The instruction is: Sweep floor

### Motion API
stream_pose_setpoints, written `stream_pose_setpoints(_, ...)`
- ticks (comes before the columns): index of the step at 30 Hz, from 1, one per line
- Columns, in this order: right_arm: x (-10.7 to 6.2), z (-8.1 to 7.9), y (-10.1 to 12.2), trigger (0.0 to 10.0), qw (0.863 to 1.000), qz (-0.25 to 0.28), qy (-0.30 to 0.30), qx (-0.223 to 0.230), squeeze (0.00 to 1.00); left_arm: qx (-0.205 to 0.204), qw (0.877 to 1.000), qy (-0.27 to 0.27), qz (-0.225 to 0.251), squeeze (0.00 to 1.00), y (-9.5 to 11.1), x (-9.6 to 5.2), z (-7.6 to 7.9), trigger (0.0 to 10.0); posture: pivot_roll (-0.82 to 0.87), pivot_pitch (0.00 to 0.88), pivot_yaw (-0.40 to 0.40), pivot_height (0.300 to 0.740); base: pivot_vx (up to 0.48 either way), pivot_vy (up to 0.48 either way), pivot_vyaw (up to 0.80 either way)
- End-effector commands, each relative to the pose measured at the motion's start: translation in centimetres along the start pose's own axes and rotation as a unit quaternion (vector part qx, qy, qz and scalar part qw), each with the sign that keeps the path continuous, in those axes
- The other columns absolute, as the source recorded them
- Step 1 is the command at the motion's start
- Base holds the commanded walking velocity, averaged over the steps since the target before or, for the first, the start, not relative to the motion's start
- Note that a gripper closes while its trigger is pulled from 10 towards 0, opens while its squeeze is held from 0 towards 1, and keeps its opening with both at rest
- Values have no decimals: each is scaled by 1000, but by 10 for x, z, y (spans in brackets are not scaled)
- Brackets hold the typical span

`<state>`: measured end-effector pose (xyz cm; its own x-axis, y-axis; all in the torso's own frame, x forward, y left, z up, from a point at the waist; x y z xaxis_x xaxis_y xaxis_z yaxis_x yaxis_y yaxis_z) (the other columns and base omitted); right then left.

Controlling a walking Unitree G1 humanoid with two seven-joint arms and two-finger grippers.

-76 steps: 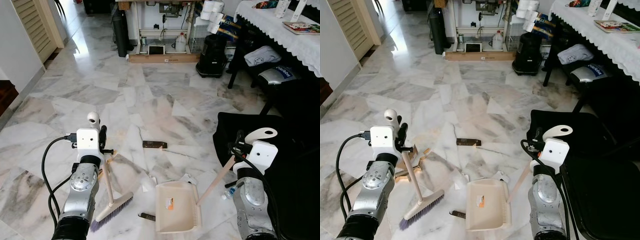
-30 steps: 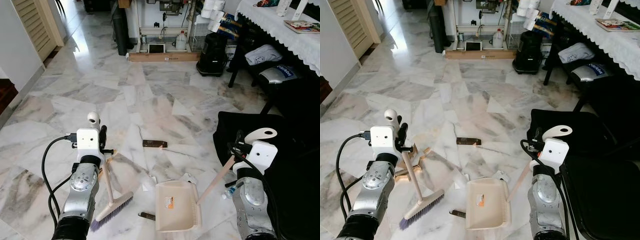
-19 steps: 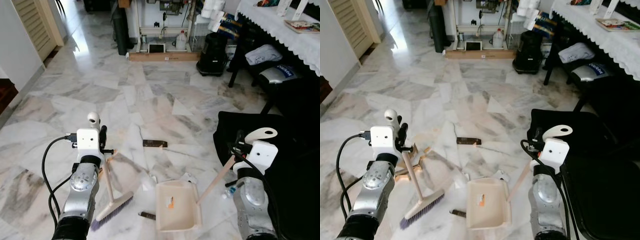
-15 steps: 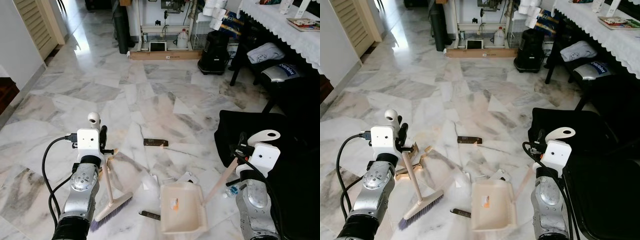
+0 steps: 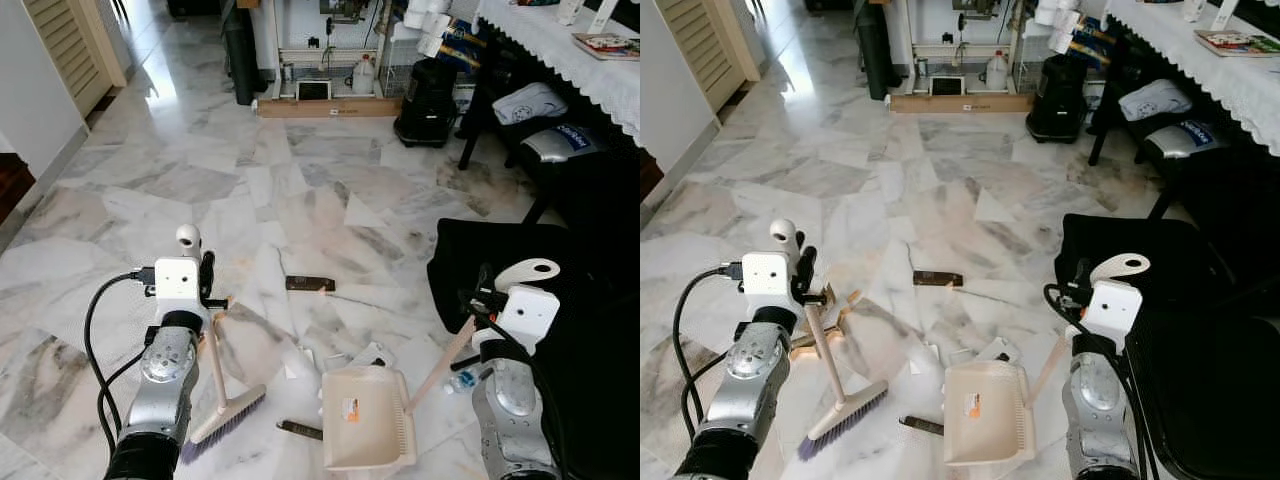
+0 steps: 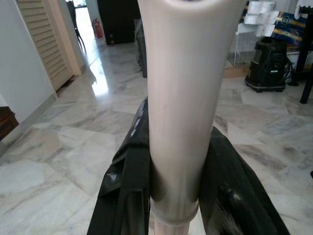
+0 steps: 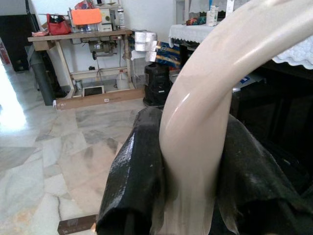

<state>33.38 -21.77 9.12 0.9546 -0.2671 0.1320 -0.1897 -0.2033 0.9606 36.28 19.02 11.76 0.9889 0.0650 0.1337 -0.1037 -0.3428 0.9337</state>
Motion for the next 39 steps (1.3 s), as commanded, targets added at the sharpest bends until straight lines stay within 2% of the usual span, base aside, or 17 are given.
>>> stream_pose_setpoints(1, 2, -1, 10, 10000, 1000, 19, 2, -2, 0, 6, 1000, 7, 18, 0, 9, 3, -3, 10000, -71, 50, 12, 740, 0, 0, 0)
stream_pose_setpoints(11, -1, 10, 5, 10000, 1000, 5, -16, -20, 0, 6, 1000, 8, 18, 0, 9, 3, -4, 10000, -72, 53, 11, 740, 0, 0, 0)
stream_pose_setpoints(19, -8, 27, -7, 10000, 997, -20, -51, -48, 0, 8, 1000, 7, 14, 0, 7, 3, -3, 10000, -75, 66, 13, 740, 0, 0, 0)
stream_pose_setpoints(29, -15, 27, -14, 10000, 997, -33, -54, -50, 0, 8, 1000, 5, 13, 0, 8, 6, -1, 10000, -74, 83, 14, 740, 0, 0, 0)
stream_pose_setpoints(39, -33, 36, -27, 10000, 994, -62, -74, -59, 0, 8, 1000, 3, 15, 0, 10, 6, -1, 10000, -79, 98, 19, 740, 0, 0, 0)
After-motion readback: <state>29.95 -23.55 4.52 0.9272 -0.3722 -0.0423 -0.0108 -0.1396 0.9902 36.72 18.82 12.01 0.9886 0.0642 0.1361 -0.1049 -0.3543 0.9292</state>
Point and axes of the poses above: a point about 5 cm out from each wrist's last joint towards the gripper, its own x axis pointing out of the wrist towards the gripper, its own y axis along the axis of the wrist's last joint, z = x × y, the point moved 5 cm from there along x, pointing out of the wrist towards the gripper, and after that the axes turned 14 degrees about x, right-handed, at the moved point
